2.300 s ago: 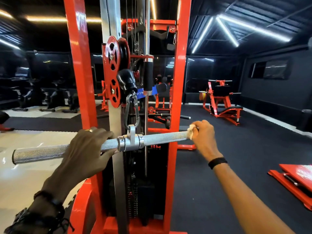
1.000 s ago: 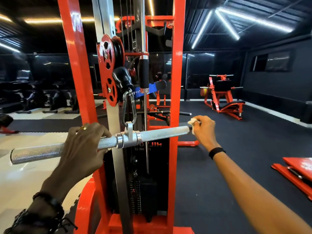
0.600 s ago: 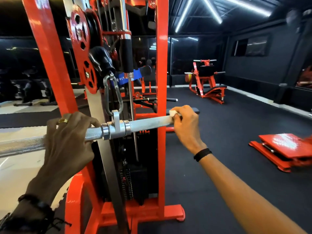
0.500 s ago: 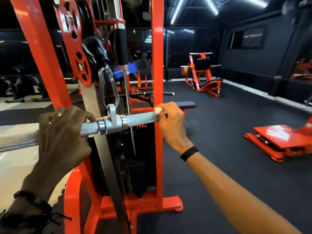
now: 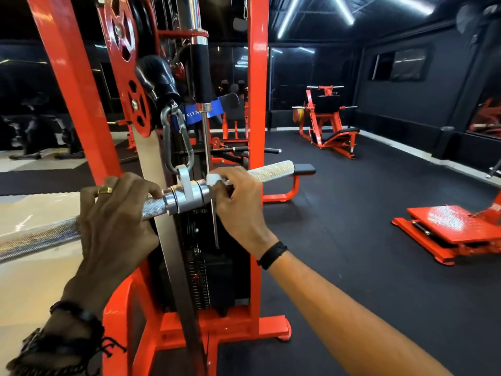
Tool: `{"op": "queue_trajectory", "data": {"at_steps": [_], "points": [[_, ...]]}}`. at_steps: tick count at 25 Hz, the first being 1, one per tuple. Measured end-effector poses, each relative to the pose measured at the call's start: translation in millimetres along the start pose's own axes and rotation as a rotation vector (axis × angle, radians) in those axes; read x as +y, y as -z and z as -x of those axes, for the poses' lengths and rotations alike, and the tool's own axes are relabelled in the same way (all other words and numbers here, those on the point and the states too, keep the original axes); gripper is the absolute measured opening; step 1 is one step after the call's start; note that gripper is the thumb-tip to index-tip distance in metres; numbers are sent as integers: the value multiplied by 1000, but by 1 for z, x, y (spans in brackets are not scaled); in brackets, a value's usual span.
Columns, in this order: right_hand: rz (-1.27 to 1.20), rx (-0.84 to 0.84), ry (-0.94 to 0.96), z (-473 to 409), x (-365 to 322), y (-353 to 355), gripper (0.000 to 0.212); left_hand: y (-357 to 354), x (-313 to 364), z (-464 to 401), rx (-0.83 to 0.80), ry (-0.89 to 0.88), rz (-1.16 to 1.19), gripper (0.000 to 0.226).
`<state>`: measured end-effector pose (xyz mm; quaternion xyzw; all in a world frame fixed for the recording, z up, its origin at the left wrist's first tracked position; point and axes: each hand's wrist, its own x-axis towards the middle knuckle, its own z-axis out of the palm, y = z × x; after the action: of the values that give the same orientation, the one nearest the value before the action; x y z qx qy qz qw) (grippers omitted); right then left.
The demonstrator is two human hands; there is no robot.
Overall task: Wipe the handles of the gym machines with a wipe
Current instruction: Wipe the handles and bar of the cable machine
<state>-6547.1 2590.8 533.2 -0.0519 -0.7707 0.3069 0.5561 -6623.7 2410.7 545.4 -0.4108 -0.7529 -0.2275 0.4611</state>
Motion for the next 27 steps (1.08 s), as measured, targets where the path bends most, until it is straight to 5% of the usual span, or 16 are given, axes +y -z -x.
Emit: {"op": "queue_trajectory", "data": {"at_steps": [3,7,17,21,27], "points": [[-38,-94,70,0,-1,1,23,-1,1,6,-20,-5,-83,38],[9,-2,42,-29,58,49,20,1,23,4,-30,106,-193,50],[-279,-106,84,-82,165,182,14,-60,196,-63,61,160,71,60],[-467,-224,121,-108,182,172,32,-61,191,-120,15,153,-70,71],[-685,-311,250,-154,179,115,25,-57,138,-201,-73,174,-294,81]]}}
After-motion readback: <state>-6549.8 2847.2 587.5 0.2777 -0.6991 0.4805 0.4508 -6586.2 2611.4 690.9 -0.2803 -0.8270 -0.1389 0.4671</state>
